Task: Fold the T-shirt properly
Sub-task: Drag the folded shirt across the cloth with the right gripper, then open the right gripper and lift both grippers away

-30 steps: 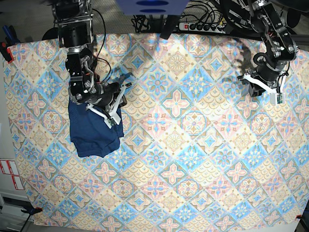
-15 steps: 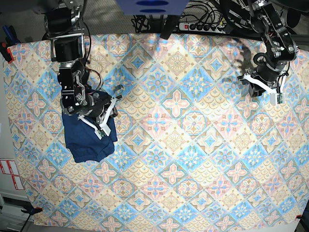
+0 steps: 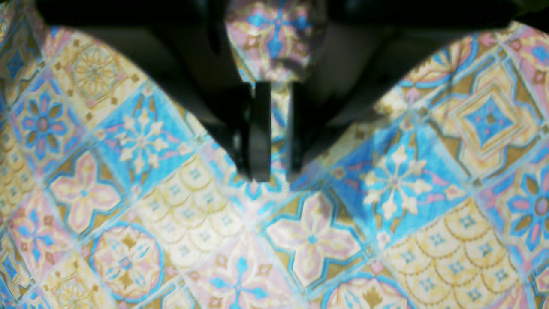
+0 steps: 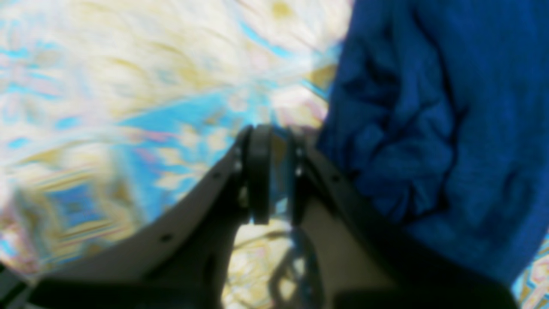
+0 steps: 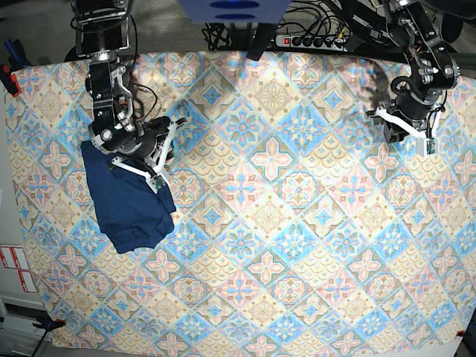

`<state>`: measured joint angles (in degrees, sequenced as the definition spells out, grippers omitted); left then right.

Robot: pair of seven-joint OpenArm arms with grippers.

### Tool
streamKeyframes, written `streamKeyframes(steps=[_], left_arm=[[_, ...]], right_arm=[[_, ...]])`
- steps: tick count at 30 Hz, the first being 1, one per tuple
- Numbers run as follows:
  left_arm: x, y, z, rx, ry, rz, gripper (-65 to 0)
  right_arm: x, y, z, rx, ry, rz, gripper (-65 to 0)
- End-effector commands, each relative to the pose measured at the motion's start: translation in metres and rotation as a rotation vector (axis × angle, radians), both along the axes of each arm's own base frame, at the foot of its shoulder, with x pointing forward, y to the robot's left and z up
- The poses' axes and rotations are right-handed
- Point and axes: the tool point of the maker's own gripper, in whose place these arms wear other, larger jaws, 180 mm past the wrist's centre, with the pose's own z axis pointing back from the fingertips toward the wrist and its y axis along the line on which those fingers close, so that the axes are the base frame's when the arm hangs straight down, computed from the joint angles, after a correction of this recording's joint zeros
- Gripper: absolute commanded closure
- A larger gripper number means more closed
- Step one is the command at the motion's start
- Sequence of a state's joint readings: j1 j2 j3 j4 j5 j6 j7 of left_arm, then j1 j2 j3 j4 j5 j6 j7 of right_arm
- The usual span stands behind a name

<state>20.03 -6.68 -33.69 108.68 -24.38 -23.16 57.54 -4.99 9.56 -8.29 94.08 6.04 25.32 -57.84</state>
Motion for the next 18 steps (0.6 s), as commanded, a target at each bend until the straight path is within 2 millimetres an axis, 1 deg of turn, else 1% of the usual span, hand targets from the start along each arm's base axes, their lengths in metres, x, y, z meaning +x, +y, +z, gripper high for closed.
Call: streamKeyframes(steps=[1, 4, 5, 7, 10, 11, 13, 15, 18], left_arm=[[0.004, 0.005, 0.014, 0.031, -0.041, -0.013, -5.8], [0.001, 0.009, 0.017, 0.052, -0.038, -0.025, -5.8], [-0.002, 0.009, 0.016, 0.053, -0.030, -0.024, -5.8], [-0.007, 0.012, 0.014, 0.062, -0.015, -0.027, -5.8], [-0.016, 0.023, 0.013, 0.102, 0.018, -0.048, -5.8], [-0.020, 0.024, 0.012, 0.106, 0.031, -0.050, -5.8], [-0.029, 0.024, 0.009, 0.113, 0.053, -0.056, -5.7], [-0.041, 0.026, 0.012, 0.133, 0.067, -0.060, -5.7], [-0.061, 0.026, 0.014, 0.155, 0.103, -0.068, -5.6]], right_arm=[[0.001, -0.003, 0.010, -0.011, -0.029, 0.002, -6.4], [-0.013, 0.000, 0.021, -0.014, -0.046, 0.013, -6.4], [-0.018, -0.004, 0.024, -0.019, -0.048, 0.000, -6.4], [-0.029, -0.023, 0.026, -0.039, -0.039, -0.051, -6.4], [-0.046, -0.049, 0.027, -0.066, -0.027, -0.124, -6.4], [-0.054, -0.059, 0.026, -0.077, -0.016, -0.151, -6.4], [-0.077, -0.080, 0.021, -0.104, 0.021, -0.203, -6.3], [-0.099, -0.095, 0.020, -0.115, 0.051, -0.248, -6.3], [-0.130, -0.115, 0.019, -0.074, 0.093, -0.340, -5.0]])
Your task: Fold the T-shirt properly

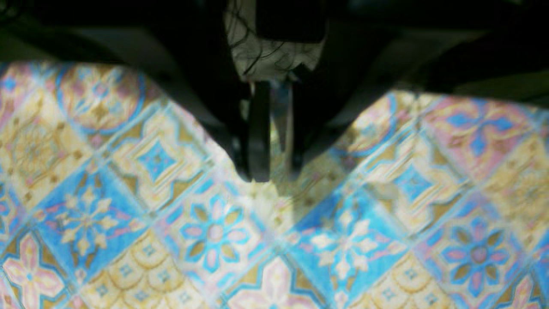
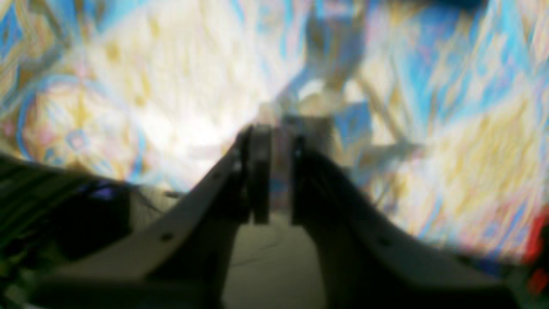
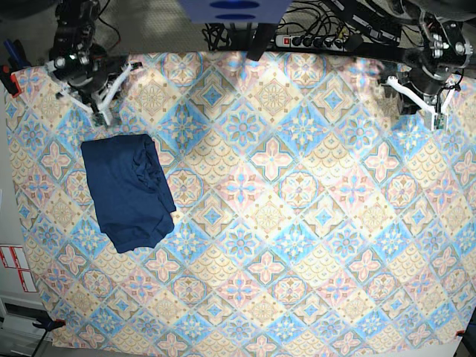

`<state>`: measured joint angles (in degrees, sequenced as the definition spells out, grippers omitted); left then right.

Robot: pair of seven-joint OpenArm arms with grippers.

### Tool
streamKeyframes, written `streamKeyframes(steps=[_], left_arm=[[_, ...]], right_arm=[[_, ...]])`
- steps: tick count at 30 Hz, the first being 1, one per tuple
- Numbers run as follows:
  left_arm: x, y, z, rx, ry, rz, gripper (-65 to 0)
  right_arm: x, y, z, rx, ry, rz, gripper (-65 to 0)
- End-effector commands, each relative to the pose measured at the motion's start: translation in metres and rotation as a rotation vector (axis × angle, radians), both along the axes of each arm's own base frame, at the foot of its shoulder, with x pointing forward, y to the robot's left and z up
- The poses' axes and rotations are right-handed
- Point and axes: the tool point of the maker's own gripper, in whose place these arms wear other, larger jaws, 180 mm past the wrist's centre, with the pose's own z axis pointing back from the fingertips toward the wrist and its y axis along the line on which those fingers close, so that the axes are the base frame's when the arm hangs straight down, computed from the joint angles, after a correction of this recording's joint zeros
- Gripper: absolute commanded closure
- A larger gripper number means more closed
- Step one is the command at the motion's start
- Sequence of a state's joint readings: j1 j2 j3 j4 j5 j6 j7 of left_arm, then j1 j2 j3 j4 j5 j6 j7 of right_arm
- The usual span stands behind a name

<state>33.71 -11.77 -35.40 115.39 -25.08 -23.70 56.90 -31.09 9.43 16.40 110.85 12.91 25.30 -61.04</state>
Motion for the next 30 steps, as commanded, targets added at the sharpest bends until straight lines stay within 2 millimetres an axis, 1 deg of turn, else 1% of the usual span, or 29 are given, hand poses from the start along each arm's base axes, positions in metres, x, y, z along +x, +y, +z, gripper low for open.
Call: streamKeyframes(steps=[1, 4, 6, 9, 11, 14, 17, 20, 22, 24, 27, 29, 30], left_arm=[[-0.004, 0.004, 0.004, 0.017, -0.002, -0.003, -4.9], [-0.024, 0.008, -0.002, 0.024, 0.049, 0.006, 0.0], [-0.039, 0.011, -0.006, 0.030, 0.087, 0.013, 0.0], [-0.060, 0.010, -0.012, 0.029, 0.144, 0.011, 0.0], [-0.073, 0.010, -0.015, 0.029, 0.178, 0.010, 0.0], [-0.094, 0.008, -0.019, 0.024, 0.232, 0.011, 0.0], [-0.112, 0.007, -0.023, 0.020, 0.282, 0.008, 0.0], [-0.127, 0.006, -0.028, 0.011, 0.324, 0.012, 0.0], [-0.139, -0.004, -0.038, -0.022, 0.365, 0.002, 0.0], [-0.151, -0.008, -0.047, -0.041, 0.406, 0.003, 0.0], [-0.172, -0.017, -0.068, -0.091, 0.479, 0.013, 0.0], [-0.190, -0.024, -0.083, -0.130, 0.536, 0.024, 0.0], [-0.194, -0.028, -0.089, -0.148, 0.544, 0.025, 0.0]], right_arm=[[-0.004, -0.008, 0.008, 0.008, -0.021, -0.022, -4.2], [-0.024, -0.019, 0.012, 0.082, -0.019, -0.114, -3.5], [-0.038, -0.030, 0.017, 0.109, -0.019, -0.173, -3.5], [-0.061, -0.051, 0.022, 0.101, -0.003, -0.250, -3.5], [-0.078, -0.059, 0.022, 0.085, 0.028, -0.272, -3.5], [-0.101, -0.062, 0.020, 0.072, 0.082, -0.283, -3.4], [-0.118, -0.062, 0.018, 0.066, 0.125, -0.287, -3.4], [-0.133, -0.064, 0.011, 0.041, 0.178, -0.284, -3.4], [-0.143, -0.065, 0.003, 0.017, 0.221, -0.275, -3.4], [-0.155, -0.062, -0.008, 0.003, 0.275, -0.255, -3.4], [-0.176, -0.059, -0.025, -0.015, 0.360, -0.232, -3.3], [-0.189, -0.052, -0.039, 0.014, 0.394, -0.238, -3.3], [-0.196, -0.048, -0.046, 0.030, 0.411, -0.241, -3.3]])
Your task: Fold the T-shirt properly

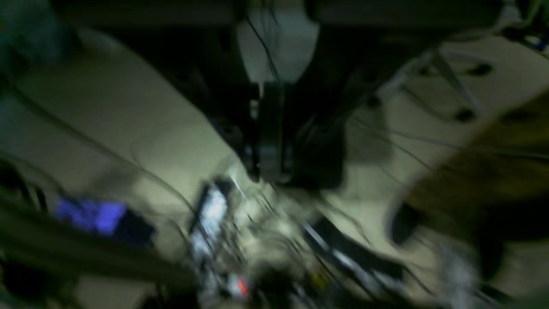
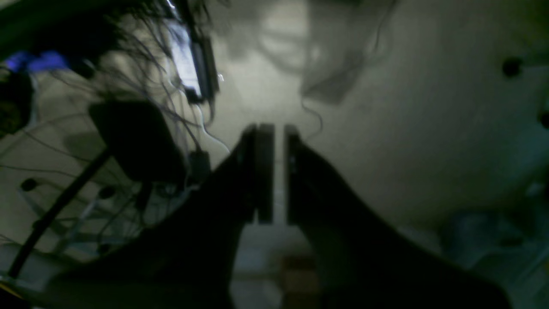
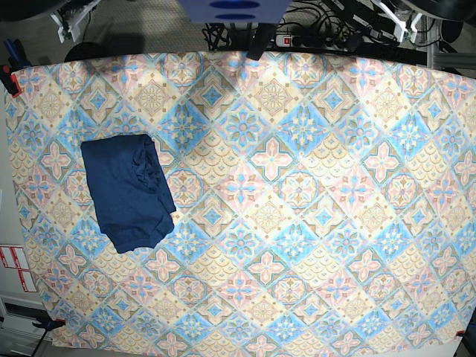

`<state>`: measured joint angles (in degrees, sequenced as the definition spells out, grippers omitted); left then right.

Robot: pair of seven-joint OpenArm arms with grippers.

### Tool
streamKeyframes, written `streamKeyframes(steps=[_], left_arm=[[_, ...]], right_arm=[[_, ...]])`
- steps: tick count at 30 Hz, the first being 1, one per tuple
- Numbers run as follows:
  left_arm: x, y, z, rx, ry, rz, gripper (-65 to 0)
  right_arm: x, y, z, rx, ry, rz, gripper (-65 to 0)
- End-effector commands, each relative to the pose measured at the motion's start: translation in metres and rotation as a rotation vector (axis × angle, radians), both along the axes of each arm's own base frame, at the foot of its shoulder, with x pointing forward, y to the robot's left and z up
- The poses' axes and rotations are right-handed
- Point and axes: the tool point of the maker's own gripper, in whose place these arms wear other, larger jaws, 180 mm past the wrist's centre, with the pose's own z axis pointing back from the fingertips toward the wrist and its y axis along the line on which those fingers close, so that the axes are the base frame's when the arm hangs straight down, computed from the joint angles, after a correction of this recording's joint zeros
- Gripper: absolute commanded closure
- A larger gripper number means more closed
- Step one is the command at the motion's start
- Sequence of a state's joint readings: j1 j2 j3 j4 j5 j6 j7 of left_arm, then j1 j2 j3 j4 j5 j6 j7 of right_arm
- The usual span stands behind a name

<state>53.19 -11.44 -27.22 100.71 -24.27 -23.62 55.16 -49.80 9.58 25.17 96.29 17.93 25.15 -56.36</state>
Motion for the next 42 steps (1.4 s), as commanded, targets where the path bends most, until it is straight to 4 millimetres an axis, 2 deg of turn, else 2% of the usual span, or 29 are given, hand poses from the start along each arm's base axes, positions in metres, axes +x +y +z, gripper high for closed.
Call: streamKeyframes(steps=[1, 2, 5, 7, 10, 12, 16, 19, 24, 29, 33, 36, 40, 42], left_arm=[[-0.003, -0.003, -0.003, -0.011, -0.015, -0.001, 0.0], [-0.004, -0.010, -0.010, -0.029, -0.034, 0.004, 0.0], [-0.026, -0.022, -0.034, -0.050, -0.017, -0.009, 0.0], [-0.045, -0.031, -0.047, -0.056, 0.020, -0.045, 0.0], [-0.063, -0.049, -0.065, -0.089, 0.050, -0.079, 0.0], [-0.081, -0.058, -0.075, -0.111, 0.085, -0.081, 0.0], [-0.089, -0.068, -0.091, -0.133, 0.110, -0.094, 0.0], [-0.087, -0.069, -0.105, -0.130, 0.105, -0.087, 0.0], [-0.096, -0.086, -0.134, -0.164, 0.161, -0.130, 0.0], [-0.084, -0.098, -0.160, -0.151, 0.146, -0.133, 0.0], [-0.072, -0.098, -0.176, -0.120, 0.114, -0.153, 0.0], [-0.055, -0.095, -0.185, -0.104, 0.081, -0.159, 0.0], [-0.025, -0.094, -0.192, -0.098, 0.030, -0.189, 0.0], [-0.014, -0.095, -0.193, -0.097, 0.009, -0.202, 0.0]], right_arm=[[-0.010, 0.002, -0.003, 0.014, 0.024, 0.006, -3.3], [-0.019, 0.007, -0.011, 0.034, 0.044, -0.002, -3.3], [-0.050, 0.020, -0.030, 0.083, 0.112, -0.033, -3.3], [-0.050, 0.027, -0.042, 0.109, 0.116, -0.047, -3.3], [-0.068, 0.031, -0.056, 0.127, 0.172, -0.081, -3.3], [-0.070, 0.030, -0.064, 0.124, 0.196, -0.085, -3.3], [-0.079, 0.026, -0.073, 0.099, 0.249, -0.058, -3.3], [-0.070, 0.024, -0.083, 0.091, 0.226, -0.056, -3.3], [-0.078, 0.038, -0.110, 0.136, 0.239, -0.151, -3.3], [-0.077, 0.054, -0.136, 0.170, 0.194, -0.252, -3.3], [-0.073, 0.075, -0.152, 0.201, 0.152, -0.264, -3.3], [-0.058, 0.089, -0.163, 0.221, 0.086, -0.237, -3.3], [-0.041, 0.097, -0.171, 0.222, 0.014, -0.260, -3.4], [-0.028, 0.120, -0.175, 0.253, -0.024, -0.292, -3.4]])
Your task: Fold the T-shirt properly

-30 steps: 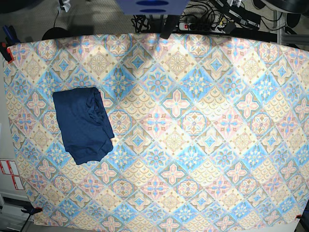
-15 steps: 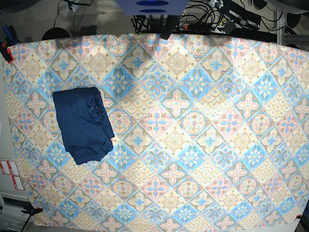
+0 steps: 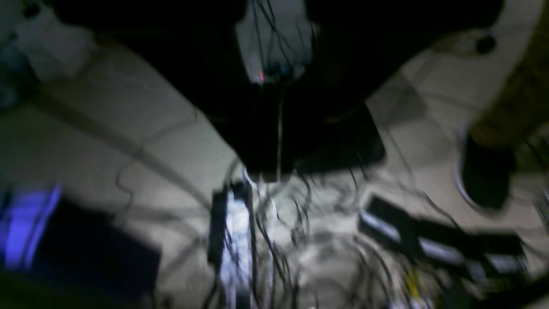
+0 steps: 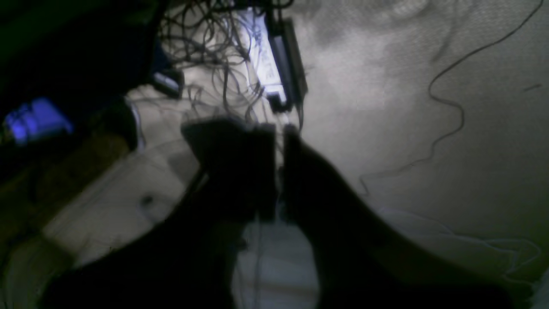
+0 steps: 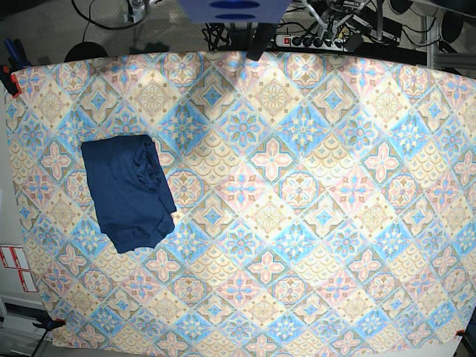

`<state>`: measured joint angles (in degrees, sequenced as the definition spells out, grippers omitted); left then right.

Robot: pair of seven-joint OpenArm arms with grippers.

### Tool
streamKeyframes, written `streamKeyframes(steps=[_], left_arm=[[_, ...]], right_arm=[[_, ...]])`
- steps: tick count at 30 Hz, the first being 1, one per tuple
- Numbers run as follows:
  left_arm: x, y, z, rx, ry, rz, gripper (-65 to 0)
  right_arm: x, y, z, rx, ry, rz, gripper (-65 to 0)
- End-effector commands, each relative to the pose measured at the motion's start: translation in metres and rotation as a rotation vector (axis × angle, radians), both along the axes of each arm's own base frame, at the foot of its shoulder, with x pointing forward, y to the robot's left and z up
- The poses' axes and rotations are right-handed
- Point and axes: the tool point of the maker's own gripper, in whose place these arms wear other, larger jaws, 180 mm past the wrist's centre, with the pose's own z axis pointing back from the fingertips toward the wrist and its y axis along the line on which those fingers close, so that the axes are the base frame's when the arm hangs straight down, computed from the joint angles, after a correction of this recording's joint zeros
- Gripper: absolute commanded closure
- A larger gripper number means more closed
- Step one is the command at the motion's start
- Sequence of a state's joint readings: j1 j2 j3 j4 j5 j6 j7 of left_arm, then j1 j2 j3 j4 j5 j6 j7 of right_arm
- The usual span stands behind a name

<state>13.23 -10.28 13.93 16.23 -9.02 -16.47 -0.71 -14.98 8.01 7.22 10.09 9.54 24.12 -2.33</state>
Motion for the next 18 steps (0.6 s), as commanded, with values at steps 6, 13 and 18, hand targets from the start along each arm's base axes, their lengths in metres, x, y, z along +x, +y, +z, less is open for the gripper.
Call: streamKeyframes(steps=[6, 13, 18], left_arm=[[0.008, -0.011, -0.001, -0.021, -0.007, 0.000, 0.0], [0.032, -0.015, -0.002, -0.027, -0.044, 0.001, 0.0], [0.037, -0.018, -0.002, -0.032, -0.053, 0.003, 0.0]], right_arm=[[0.019, 0.040, -0.005, 0.002, -0.073, -0.045, -3.4], [0.038, 0.053, -0.009, -0.079, -0.122, -0.052, -3.6], [0.046, 0.052, -0.010, -0.082, -0.137, -0.057, -3.6]])
